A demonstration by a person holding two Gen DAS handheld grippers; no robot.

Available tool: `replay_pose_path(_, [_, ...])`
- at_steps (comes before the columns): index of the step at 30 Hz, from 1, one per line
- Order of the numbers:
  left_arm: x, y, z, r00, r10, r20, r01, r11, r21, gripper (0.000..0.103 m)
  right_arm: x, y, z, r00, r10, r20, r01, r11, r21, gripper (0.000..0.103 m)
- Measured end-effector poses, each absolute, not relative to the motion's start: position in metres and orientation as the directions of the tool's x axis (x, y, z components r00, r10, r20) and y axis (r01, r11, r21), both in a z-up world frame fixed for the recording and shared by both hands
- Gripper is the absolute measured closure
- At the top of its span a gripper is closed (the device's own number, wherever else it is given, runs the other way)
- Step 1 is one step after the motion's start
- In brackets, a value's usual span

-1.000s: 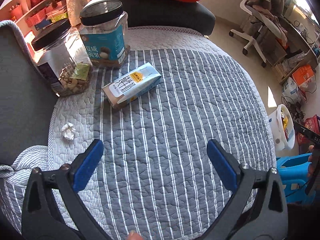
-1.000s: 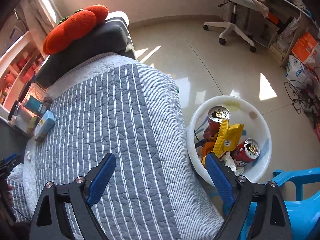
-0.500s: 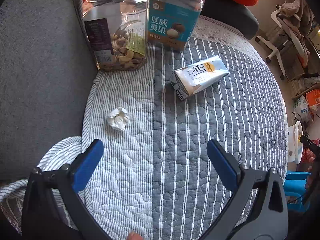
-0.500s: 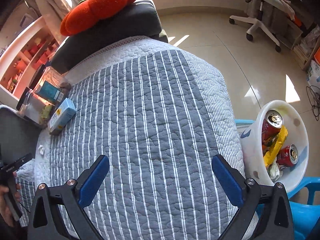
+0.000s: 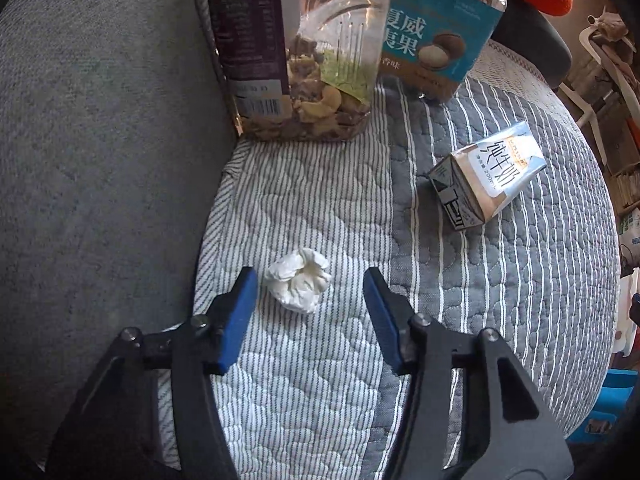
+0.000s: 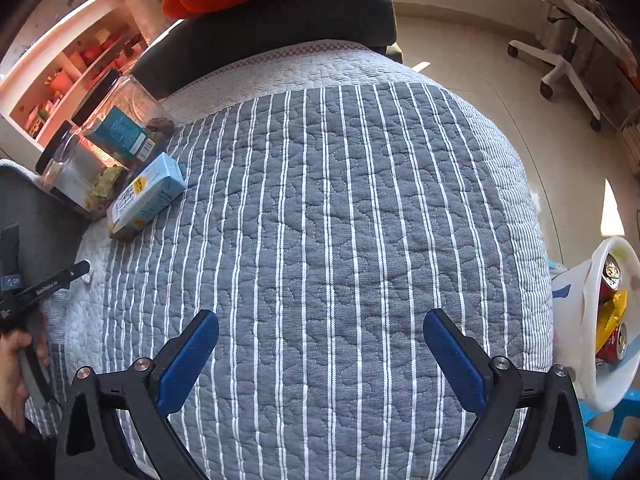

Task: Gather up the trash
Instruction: 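Grasp the crumpled white tissue with the left gripper while the right grasps the milk carton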

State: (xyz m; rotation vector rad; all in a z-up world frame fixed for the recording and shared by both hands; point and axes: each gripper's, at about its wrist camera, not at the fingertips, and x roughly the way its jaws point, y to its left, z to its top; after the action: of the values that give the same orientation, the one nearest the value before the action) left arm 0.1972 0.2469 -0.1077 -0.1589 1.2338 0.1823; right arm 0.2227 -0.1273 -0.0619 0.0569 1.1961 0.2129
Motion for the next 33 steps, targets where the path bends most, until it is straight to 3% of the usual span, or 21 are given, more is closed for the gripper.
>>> replay_pose_path(2, [0.198,0.25,-0.114,0.305,0.076,-0.949,-0.226,0.974,0.006,0.068,0.224,-0.123,-0.062,0.35,0.191,-0.917,-0.138,0.979,0.151,0.0])
replay_pose_path(5, [0.195,0.255,-0.111,0.308,0.061,-0.949,-0.244,0.97,-0.017,0.072,0.227,-0.115,-0.06,0.358,0.197,-0.913,-0.136,0.978,0.158,0.0])
replay_pose_path(9, [0.186,0.252,-0.083,0.364,-0.011,-0.931,-0.221,0.97,-0.098,0.073,0.231,-0.093,-0.058,0.363,0.239,-0.901,-0.148,0.969,0.198,0.0])
replay_pose_path(15, [0.168,0.235,-0.042,0.423,0.032,-0.906,-0.118,0.993,-0.021,0.073,0.261,-0.039,-0.069,0.33,0.275,-0.903,-0.099,0.961,0.257,0.0])
replay_pose_path(24, [0.171,0.237,-0.046,0.387,0.049,-0.921,-0.108,0.994,0.008,0.073,0.315,0.051,-0.09,0.308,0.389,-0.868,0.01,0.911,0.411,0.0])
replay_pose_path(29, [0.172,0.237,-0.045,0.381,0.027,-0.924,-0.102,0.995,-0.013,0.073,0.338,0.077,-0.107,0.287,0.356,-0.889,0.082,0.916,0.394,0.001])
replay_pose_path(33, [0.172,0.238,-0.044,0.38,0.0,-0.925,-0.099,0.994,-0.04,0.073,0.348,0.085,-0.125,0.258,0.327,-0.909,0.122,0.922,0.367,0.008])
